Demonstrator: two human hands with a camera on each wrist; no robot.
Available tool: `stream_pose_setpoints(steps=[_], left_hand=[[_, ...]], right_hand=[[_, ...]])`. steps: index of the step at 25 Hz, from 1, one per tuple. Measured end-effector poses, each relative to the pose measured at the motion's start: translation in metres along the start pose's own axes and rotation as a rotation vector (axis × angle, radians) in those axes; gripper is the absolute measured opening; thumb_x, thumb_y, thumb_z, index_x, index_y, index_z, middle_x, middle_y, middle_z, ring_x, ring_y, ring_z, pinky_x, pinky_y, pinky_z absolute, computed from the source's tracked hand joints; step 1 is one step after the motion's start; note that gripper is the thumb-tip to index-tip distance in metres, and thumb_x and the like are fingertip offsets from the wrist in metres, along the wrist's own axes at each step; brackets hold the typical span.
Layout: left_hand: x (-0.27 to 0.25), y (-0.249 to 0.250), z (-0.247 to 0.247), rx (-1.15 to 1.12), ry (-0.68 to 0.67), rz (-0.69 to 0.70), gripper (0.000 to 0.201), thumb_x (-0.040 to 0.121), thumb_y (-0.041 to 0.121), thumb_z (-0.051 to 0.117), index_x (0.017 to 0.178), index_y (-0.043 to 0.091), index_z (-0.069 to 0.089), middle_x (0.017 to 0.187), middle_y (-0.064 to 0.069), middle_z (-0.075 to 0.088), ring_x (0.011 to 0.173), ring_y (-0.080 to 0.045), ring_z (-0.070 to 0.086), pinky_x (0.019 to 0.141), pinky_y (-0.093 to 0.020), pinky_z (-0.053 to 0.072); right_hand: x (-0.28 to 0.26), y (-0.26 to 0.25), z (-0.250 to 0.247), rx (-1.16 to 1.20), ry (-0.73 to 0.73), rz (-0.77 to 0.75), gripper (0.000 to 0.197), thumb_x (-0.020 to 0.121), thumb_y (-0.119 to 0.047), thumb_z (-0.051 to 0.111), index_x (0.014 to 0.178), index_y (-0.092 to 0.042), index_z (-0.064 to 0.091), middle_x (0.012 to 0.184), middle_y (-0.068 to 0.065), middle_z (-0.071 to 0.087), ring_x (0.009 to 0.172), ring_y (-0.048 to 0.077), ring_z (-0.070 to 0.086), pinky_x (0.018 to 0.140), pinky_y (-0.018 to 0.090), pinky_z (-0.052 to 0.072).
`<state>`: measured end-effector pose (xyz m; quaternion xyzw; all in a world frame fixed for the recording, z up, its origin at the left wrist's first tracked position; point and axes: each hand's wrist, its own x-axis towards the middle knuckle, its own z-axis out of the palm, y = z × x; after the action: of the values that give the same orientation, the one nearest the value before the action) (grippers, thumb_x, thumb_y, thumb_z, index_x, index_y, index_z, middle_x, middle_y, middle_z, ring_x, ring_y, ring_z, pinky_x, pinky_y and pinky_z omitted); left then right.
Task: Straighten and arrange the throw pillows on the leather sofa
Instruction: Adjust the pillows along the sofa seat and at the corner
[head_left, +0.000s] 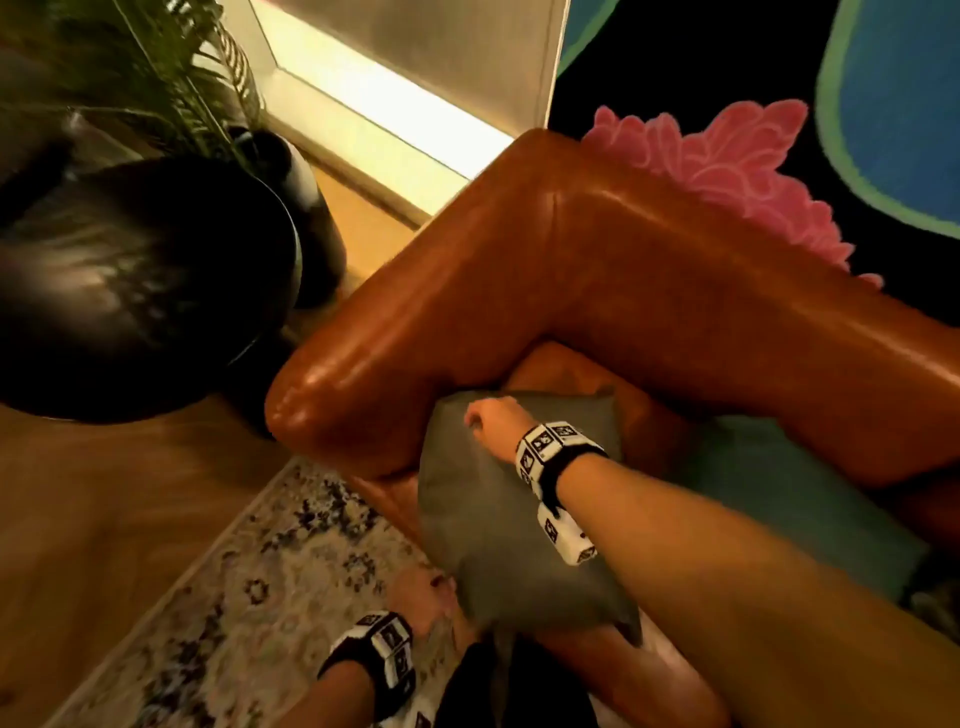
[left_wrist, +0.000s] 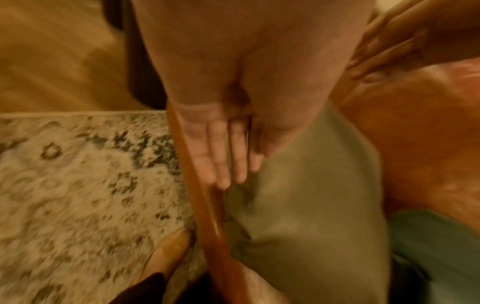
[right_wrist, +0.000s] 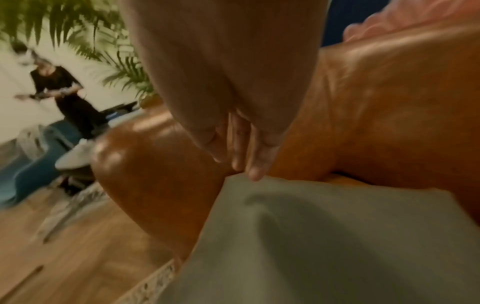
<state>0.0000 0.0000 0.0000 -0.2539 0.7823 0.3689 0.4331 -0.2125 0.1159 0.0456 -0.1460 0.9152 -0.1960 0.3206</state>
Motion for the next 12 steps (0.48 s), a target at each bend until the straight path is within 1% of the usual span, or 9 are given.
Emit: stream_pose_setpoints(steps=[1, 2, 3, 5, 6, 7, 9, 11, 12], left_hand=[[0.018, -0.005, 0.0, -0.001, 0.048, -0.021, 0.032, 0.101, 0.03, 0.044, 0.111, 0.015, 0.07, 0.11, -0.004, 0.071, 0.103, -0.022, 0.065, 0.083, -0.022, 0.047], [0.029, -0.005, -0.002, -0.079, 0.094, -0.083, 0.034, 0.101, 0.033, 0.044, 0.114, 0.015, 0.069, 0.115, -0.006, 0.07, 0.107, -0.025, 0.065, 0.089, -0.026, 0.049], [0.043, -0.01, 0.002, -0.182, 0.124, -0.123, 0.036, 0.099, 0.04, 0.045, 0.111, 0.015, 0.068, 0.115, -0.008, 0.07, 0.104, -0.029, 0.066, 0.092, -0.032, 0.051], [0.067, -0.015, 0.007, -0.44, 0.163, -0.21, 0.048, 0.088, 0.059, 0.049, 0.093, 0.015, 0.066, 0.105, -0.014, 0.072, 0.091, -0.034, 0.07, 0.087, -0.047, 0.057], [0.08, -0.02, 0.014, -0.539, 0.176, -0.272, 0.058, 0.082, 0.071, 0.048, 0.087, 0.015, 0.063, 0.102, -0.015, 0.071, 0.088, -0.036, 0.069, 0.084, -0.051, 0.057], [0.093, -0.028, 0.019, -0.59, 0.146, -0.339, 0.07, 0.077, 0.08, 0.043, 0.086, 0.013, 0.061, 0.1, -0.015, 0.068, 0.09, -0.036, 0.068, 0.085, -0.053, 0.057], [0.089, -0.018, 0.021, -0.693, 0.025, -0.449, 0.08, 0.076, 0.086, 0.034, 0.094, 0.012, 0.06, 0.104, -0.015, 0.064, 0.098, -0.038, 0.064, 0.086, -0.056, 0.056], [0.083, -0.006, 0.025, -0.863, -0.053, -0.501, 0.087, 0.073, 0.086, 0.038, 0.112, 0.012, 0.06, 0.117, -0.015, 0.063, 0.101, -0.039, 0.064, 0.084, -0.058, 0.056], [0.075, 0.008, 0.022, -0.89, -0.052, -0.508, 0.094, 0.067, 0.088, 0.044, 0.118, 0.011, 0.059, 0.12, -0.014, 0.064, 0.101, -0.038, 0.064, 0.083, -0.058, 0.057]], right_hand=[[0.019, -0.001, 0.002, -0.057, -0.035, 0.014, 0.033, 0.094, -0.006, 0.047, 0.12, -0.011, 0.066, 0.123, 0.015, 0.066, 0.116, 0.034, 0.06, 0.098, 0.039, 0.048], [0.037, -0.002, 0.003, -0.093, -0.039, 0.024, 0.034, 0.095, -0.005, 0.044, 0.123, -0.009, 0.063, 0.125, 0.017, 0.064, 0.118, 0.036, 0.059, 0.099, 0.041, 0.048], [0.053, -0.004, 0.006, -0.134, -0.058, 0.028, 0.036, 0.096, -0.003, 0.041, 0.125, -0.007, 0.061, 0.128, 0.018, 0.062, 0.119, 0.037, 0.057, 0.099, 0.042, 0.047], [0.076, -0.008, 0.014, -0.22, -0.101, -0.016, 0.037, 0.097, -0.002, 0.035, 0.128, -0.006, 0.056, 0.132, 0.016, 0.057, 0.124, 0.037, 0.051, 0.103, 0.043, 0.041], [0.082, -0.007, 0.021, -0.276, -0.122, -0.033, 0.036, 0.098, -0.005, 0.034, 0.128, -0.007, 0.054, 0.134, 0.013, 0.055, 0.126, 0.037, 0.047, 0.105, 0.044, 0.038], [0.09, -0.005, 0.028, -0.351, -0.152, -0.048, 0.035, 0.1, -0.008, 0.034, 0.129, -0.01, 0.053, 0.134, 0.011, 0.054, 0.129, 0.037, 0.042, 0.106, 0.046, 0.035], [0.098, 0.0, 0.038, -0.405, -0.151, -0.053, 0.032, 0.101, -0.015, 0.038, 0.129, -0.014, 0.054, 0.133, 0.008, 0.054, 0.13, 0.037, 0.037, 0.106, 0.049, 0.032], [0.102, 0.006, 0.037, -0.378, -0.133, -0.042, 0.031, 0.1, -0.019, 0.043, 0.128, -0.016, 0.056, 0.131, 0.007, 0.054, 0.128, 0.036, 0.036, 0.104, 0.05, 0.031], [0.1, 0.011, 0.028, -0.344, -0.127, -0.024, 0.031, 0.099, -0.02, 0.046, 0.127, -0.017, 0.058, 0.13, 0.008, 0.055, 0.128, 0.036, 0.036, 0.103, 0.049, 0.032]])
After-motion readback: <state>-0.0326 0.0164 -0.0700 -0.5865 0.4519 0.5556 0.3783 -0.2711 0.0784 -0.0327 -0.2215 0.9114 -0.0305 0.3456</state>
